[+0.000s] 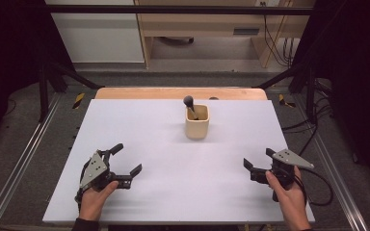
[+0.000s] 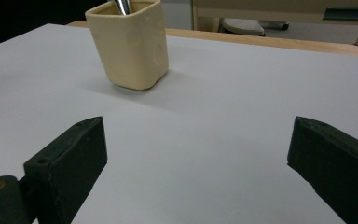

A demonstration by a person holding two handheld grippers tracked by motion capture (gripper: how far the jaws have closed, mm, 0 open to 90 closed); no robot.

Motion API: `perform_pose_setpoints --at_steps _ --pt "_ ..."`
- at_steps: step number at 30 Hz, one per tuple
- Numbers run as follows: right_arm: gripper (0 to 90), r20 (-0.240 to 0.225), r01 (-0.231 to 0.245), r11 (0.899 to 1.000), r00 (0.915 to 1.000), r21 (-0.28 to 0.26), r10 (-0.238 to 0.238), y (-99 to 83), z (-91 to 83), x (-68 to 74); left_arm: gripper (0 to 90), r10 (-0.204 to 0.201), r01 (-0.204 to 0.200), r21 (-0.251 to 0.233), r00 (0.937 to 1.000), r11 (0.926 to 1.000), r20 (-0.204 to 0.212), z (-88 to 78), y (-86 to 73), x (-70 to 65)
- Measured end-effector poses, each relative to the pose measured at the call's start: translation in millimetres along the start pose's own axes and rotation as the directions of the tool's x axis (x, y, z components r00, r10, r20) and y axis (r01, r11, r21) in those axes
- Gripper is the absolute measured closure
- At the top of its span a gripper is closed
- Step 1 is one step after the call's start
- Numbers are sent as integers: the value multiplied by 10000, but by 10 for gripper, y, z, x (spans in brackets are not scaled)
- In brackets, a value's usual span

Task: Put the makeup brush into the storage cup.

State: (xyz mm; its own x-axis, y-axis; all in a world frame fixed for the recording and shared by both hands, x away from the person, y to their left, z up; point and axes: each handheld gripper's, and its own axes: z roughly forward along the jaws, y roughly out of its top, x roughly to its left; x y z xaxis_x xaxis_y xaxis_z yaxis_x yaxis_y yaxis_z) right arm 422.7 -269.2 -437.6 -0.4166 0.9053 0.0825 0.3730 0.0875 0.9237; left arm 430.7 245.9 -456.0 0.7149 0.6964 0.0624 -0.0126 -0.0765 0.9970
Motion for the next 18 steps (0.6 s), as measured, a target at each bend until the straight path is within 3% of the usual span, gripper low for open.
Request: perform_pose_setpoints --at_steps 5,18 --pt "53 -13 -16 9995 10000 -306 16 -125 -1 -31 16 -6 6 39 10000 10000 -1 4 -7 -1" --pt "48 -86 759 9888 9969 -1288 -776 -311 88 31 14 -40 41 129 9999 9999 -96 -13 -27 14"
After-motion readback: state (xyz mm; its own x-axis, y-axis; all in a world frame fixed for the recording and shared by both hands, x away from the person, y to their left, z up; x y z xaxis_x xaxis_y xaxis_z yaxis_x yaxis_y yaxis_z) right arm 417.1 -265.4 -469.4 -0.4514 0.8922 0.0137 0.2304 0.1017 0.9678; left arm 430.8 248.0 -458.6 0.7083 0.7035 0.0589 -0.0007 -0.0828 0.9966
